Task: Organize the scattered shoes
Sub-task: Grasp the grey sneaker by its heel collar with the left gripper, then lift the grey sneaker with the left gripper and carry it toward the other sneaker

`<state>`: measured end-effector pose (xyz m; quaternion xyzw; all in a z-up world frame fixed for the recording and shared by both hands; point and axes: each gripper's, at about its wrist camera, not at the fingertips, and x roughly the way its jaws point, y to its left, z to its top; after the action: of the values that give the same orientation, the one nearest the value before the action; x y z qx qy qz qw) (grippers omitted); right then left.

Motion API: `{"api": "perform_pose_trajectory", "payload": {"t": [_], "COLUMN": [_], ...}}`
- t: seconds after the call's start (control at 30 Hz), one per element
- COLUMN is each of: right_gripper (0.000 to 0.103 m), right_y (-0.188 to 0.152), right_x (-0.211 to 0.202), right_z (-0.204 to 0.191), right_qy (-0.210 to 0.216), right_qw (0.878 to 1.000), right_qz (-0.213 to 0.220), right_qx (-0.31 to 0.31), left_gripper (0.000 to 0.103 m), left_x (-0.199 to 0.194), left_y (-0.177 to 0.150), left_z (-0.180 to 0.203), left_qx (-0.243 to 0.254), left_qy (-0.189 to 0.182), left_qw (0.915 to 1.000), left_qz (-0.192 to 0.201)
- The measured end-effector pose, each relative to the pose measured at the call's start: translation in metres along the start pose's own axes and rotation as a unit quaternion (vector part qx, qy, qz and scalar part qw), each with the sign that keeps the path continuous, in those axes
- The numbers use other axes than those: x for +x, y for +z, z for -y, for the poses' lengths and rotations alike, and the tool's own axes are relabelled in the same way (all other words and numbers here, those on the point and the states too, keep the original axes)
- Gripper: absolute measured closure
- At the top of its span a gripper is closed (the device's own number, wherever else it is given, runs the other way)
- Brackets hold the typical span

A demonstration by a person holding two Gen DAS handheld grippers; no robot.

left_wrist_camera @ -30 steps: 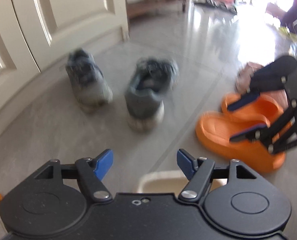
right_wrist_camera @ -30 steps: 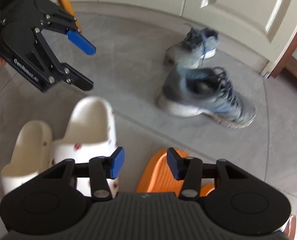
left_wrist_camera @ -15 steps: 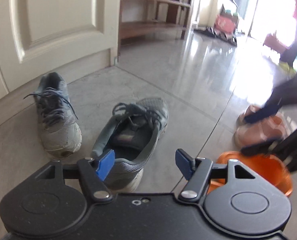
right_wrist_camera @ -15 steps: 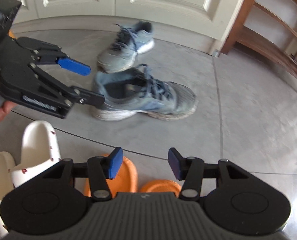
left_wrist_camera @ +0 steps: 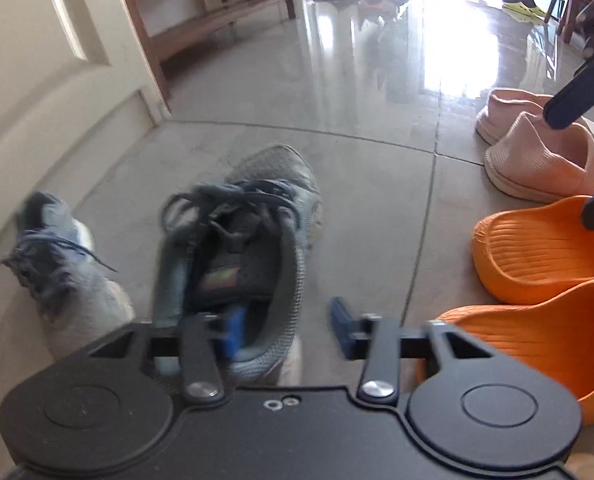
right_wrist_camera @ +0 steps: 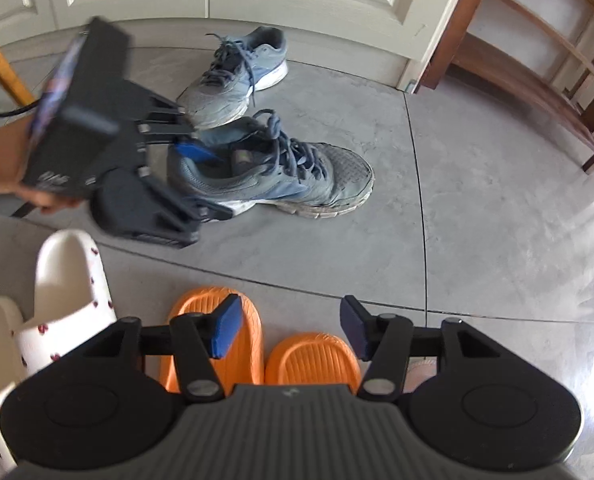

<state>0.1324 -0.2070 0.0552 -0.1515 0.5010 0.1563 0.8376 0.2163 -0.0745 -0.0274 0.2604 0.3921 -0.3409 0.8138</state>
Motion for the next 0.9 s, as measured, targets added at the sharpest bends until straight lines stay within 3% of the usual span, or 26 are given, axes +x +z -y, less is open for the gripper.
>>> {"api": "perform_pose_trajectory", "payload": {"t": [0.07,0.13,0.27,0.33,0.5,0.53,0.63,0.7,0.83,0.9], "right_gripper": [0.045,0.045,0.045,0.045,0.045,0.045,0.045,0.045,0.045,0.045], "right_y": [-0.002,-0.004,-0.009,-0.013,-0.023,-0.026,-0.038,-0.044,-0.051,-0.047], "right_x": [0.0,0.0,-0.003,-0.006,-0.011,-0.012,-0.02,-0.022,-0.022,-0.02], "right_z": [0.003,0.011,0.02,0.022,0.028,0.029,0.04,0.051,0.069,0.069], "right_qy": [0.003,0.007,0.004,0.003,0.002,0.002,-0.003,-0.009,-0.017,-0.019], "right_qw": [1.0,1.0,0.999,0.999,0.999,0.998,0.998,0.997,0.997,0.998], "right_qz": [-0.001,-0.002,0.003,0.007,0.006,0.004,0.004,0.003,0.015,0.026], "right_qx": [0.009,0.03,0.045,0.049,0.053,0.055,0.062,0.072,0.073,0.057], "left_gripper": [0.086,0.087,0.09,0.091,0.092,0.099,0.101,0.101,0.098,0.097], "left_x": [0.001,-0.001,-0.012,-0.023,-0.031,-0.031,-0.031,-0.028,-0.035,-0.035], "left_y": [0.001,0.001,-0.003,-0.008,-0.007,-0.005,0.011,0.022,0.02,0.012], "left_z": [-0.009,-0.024,-0.04,-0.049,-0.062,-0.064,-0.061,-0.056,-0.052,-0.052], "left_qx": [-0.046,-0.106,-0.177,-0.215,-0.288,-0.298,-0.291,-0.28,-0.272,-0.295], "left_qy": [-0.014,-0.034,-0.054,-0.092,-0.132,-0.139,-0.139,-0.126,-0.13,-0.14], "left_qw": [0.9989,0.9937,0.9822,0.9712,0.946,0.9415,0.9429,0.9491,0.9516,0.9443], "left_qz": [0.004,0.012,0.031,0.049,0.068,0.074,0.085,0.072,0.058,0.043]}}
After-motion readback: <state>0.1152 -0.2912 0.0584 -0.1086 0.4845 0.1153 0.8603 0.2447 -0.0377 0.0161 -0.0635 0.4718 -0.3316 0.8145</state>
